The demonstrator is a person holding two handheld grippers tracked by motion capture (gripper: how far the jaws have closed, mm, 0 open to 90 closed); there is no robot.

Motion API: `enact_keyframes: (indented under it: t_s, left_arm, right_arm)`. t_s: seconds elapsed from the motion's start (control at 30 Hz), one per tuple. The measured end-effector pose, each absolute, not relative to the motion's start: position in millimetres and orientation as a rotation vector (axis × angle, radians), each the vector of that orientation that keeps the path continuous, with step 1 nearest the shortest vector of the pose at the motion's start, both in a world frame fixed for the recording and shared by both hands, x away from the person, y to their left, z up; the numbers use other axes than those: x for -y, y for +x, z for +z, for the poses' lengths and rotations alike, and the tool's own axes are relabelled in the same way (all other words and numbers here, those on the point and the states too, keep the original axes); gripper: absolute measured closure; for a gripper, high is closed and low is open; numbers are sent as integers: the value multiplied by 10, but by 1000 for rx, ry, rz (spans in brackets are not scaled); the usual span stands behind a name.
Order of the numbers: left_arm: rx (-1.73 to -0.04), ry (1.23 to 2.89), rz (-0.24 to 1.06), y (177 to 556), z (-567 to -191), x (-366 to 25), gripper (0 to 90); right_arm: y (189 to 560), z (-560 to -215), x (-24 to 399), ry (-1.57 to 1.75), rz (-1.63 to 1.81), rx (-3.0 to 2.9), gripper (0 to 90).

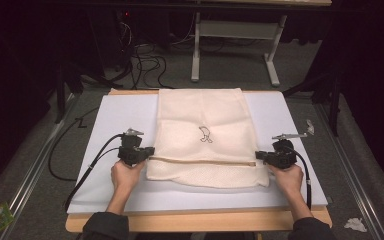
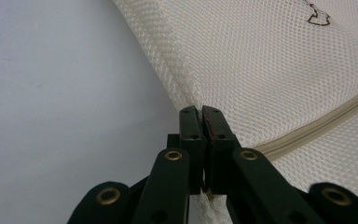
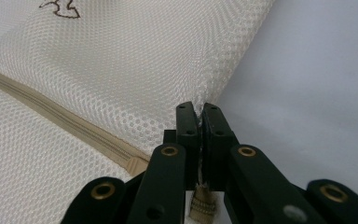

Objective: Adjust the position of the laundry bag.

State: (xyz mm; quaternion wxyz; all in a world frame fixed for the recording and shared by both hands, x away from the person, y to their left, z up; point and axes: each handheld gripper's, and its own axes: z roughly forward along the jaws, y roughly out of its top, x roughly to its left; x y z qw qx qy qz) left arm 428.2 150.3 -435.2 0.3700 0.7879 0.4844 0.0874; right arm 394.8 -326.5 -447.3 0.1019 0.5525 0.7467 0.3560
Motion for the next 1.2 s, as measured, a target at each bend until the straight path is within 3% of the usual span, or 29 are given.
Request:
enact_keyframes:
  t_s: [1.2]
  left_arm:
    - [-1309, 2001, 308, 4101, -4560, -1835, 864]
  right_arm:
    - [3937, -4539, 2893, 1604, 1095, -2261, 877]
